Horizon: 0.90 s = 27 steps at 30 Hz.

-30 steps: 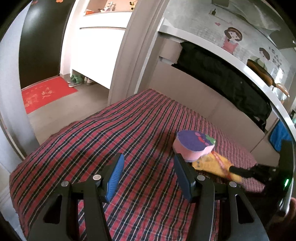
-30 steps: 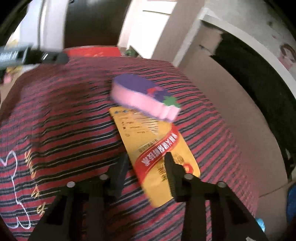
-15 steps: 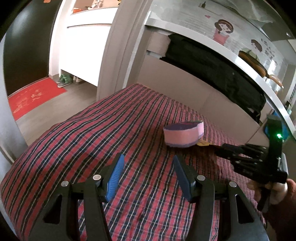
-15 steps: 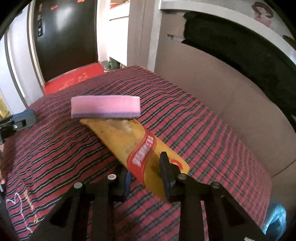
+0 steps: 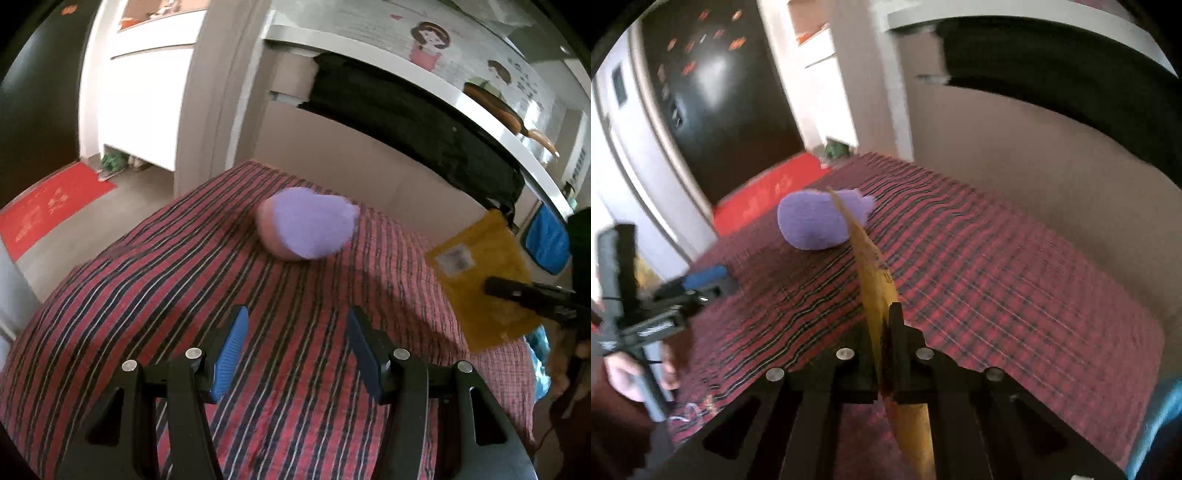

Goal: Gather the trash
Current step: 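Grasp the purple-and-pink sponge with the left tool while the right tool holds the yellow card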

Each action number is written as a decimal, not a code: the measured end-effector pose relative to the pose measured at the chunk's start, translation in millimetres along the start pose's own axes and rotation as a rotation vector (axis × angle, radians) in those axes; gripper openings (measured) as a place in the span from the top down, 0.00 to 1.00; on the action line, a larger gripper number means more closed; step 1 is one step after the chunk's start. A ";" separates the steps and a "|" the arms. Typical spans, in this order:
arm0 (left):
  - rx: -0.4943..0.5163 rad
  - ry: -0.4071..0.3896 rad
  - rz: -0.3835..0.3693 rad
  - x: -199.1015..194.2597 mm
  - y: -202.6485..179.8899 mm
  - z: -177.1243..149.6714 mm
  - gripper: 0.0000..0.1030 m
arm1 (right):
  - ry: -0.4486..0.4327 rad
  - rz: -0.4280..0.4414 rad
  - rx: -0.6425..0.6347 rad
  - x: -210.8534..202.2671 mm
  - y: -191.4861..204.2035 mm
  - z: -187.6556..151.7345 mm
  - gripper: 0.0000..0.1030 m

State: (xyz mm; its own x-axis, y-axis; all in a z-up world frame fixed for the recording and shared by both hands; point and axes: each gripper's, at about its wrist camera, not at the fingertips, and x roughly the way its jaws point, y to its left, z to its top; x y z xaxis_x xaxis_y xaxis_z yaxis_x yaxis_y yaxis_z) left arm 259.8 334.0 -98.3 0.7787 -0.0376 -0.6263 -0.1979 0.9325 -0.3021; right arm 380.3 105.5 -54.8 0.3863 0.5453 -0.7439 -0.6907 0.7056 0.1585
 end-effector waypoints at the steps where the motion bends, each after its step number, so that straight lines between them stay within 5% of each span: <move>1: 0.018 -0.003 -0.001 3.5 -3.1 4.0 0.45 | -0.010 0.005 0.025 -10.5 -7.0 -3.2 0.98; 8: 0.107 0.002 -0.041 44.4 -13.8 56.2 0.44 | -0.024 -0.044 0.160 -54.0 -53.5 -37.3 0.98; 11: 0.075 0.012 -0.066 65.3 -5.6 79.5 0.41 | -0.013 -0.032 0.196 -58.2 -61.5 -53.0 0.98; 17: -0.036 0.060 0.017 122.3 26.0 117.2 0.41 | -0.023 -0.004 0.189 -58.8 -55.0 -69.0 0.95; 23: -0.137 0.159 -0.039 142.9 48.0 111.6 0.40 | 0.014 0.033 0.146 -56.4 -42.2 -78.4 0.92; 27: -0.097 0.218 -0.109 129.2 38.1 91.3 0.40 | 0.025 0.071 0.131 -49.4 -32.3 -80.0 0.92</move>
State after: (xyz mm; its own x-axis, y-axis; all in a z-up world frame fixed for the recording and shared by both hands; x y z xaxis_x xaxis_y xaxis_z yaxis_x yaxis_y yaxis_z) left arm 407.2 397.5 -125.1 0.6542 -0.2224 -0.7229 -0.1843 0.8801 -0.4375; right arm 334.6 19.6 -75.2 0.3230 0.5854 -0.7436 -0.6291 0.7198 0.2934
